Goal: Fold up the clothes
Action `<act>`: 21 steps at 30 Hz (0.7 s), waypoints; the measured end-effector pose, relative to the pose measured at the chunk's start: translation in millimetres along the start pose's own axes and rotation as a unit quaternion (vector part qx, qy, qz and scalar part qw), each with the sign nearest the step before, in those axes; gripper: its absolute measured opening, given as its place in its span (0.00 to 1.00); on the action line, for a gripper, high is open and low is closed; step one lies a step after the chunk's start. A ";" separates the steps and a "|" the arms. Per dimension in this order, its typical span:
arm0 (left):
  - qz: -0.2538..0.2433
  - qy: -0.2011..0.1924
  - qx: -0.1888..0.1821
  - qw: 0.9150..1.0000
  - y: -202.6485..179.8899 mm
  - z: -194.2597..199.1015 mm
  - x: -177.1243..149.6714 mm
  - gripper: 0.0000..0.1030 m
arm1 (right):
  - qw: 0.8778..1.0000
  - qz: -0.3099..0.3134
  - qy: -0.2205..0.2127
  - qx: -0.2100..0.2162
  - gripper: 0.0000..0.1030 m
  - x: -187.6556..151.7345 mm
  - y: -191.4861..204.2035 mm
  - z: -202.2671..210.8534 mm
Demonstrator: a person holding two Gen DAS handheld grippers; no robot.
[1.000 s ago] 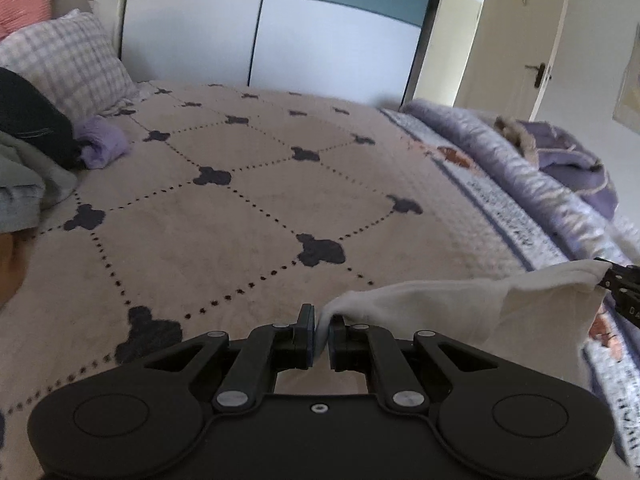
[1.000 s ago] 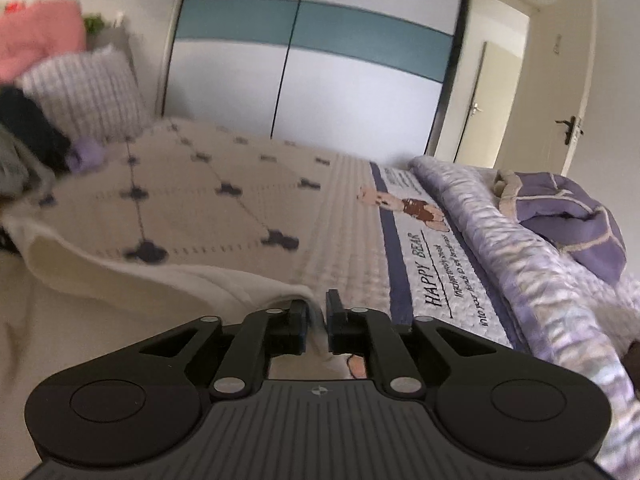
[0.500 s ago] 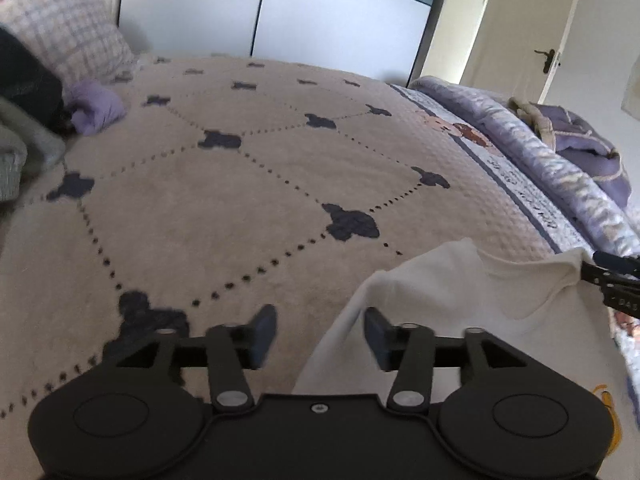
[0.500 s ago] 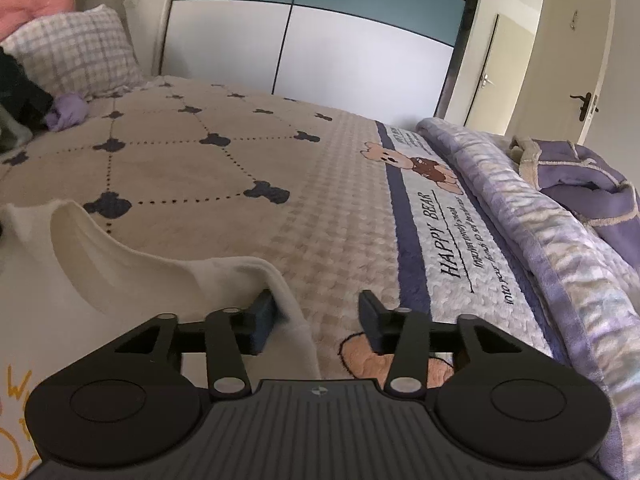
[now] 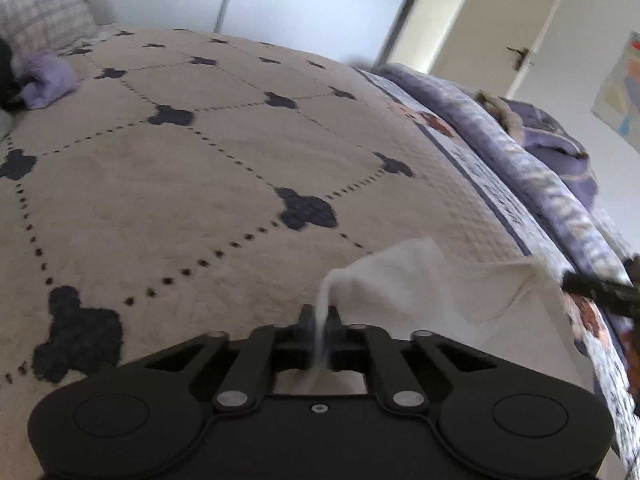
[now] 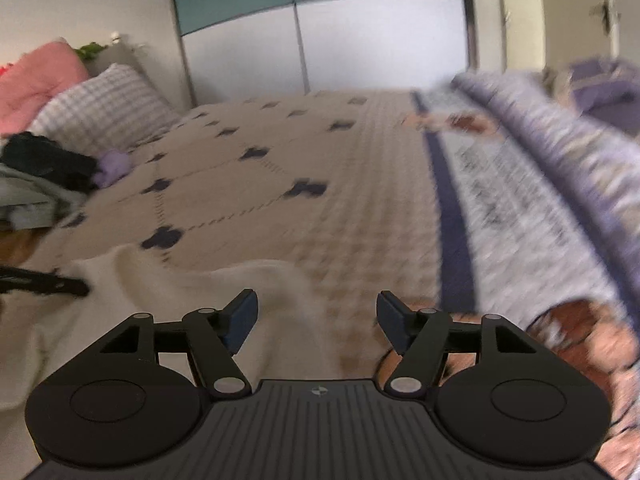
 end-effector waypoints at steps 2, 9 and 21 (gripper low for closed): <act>0.018 -0.012 0.012 1.000 5.4 1.6 4.3 0.01 | 0.999 -0.006 0.029 0.019 0.70 -6.3 -2.4 -7.0; 0.017 -0.021 0.049 0.998 16.9 -6.5 8.2 0.02 | 0.993 -0.044 0.099 0.048 0.44 -22.4 -18.1 -14.4; 0.036 -0.028 0.041 0.998 25.5 -14.9 7.6 0.02 | 0.996 -0.030 0.076 -0.035 0.03 -8.0 -34.2 21.7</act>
Point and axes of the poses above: each gripper's, at about its wrist camera, not at the fingertips, and z roughly against the way its jaws point, y to its left, x to its top, the point moved 2 cm from there along -z, roughly the way its jaws point, and after that the axes turned 5 degrees about -x, right-handed, at the moved point
